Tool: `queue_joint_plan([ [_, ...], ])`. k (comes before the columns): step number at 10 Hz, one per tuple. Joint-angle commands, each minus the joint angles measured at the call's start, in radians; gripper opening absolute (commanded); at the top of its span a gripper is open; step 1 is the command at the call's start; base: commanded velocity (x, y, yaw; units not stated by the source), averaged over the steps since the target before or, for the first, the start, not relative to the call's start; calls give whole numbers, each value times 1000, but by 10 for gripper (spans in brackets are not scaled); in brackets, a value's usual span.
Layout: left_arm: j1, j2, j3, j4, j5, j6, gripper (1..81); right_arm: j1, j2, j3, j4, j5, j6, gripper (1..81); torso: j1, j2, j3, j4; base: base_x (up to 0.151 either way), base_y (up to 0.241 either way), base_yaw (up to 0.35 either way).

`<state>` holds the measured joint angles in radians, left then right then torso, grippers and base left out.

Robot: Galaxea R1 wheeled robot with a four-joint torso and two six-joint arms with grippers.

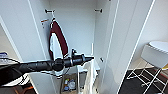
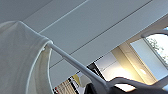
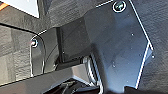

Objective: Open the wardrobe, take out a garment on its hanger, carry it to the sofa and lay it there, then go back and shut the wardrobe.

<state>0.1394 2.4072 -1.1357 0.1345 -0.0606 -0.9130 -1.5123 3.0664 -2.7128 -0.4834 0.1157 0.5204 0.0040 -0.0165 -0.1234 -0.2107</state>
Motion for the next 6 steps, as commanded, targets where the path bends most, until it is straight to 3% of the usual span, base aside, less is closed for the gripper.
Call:
queue_joint_plan([
  [1, -166, -5, 16, 20, -71, 5, 10, 39, 2, 7, 2, -38, 0, 811, 0, 0, 0, 0, 0, 0, 0],
  [6, -157, 0, 2, 19, -79, 3, 10, 40, 4, 7, 0, -39, 0, 811, 0, 0, 0, 0, 0, 0, 0],
])
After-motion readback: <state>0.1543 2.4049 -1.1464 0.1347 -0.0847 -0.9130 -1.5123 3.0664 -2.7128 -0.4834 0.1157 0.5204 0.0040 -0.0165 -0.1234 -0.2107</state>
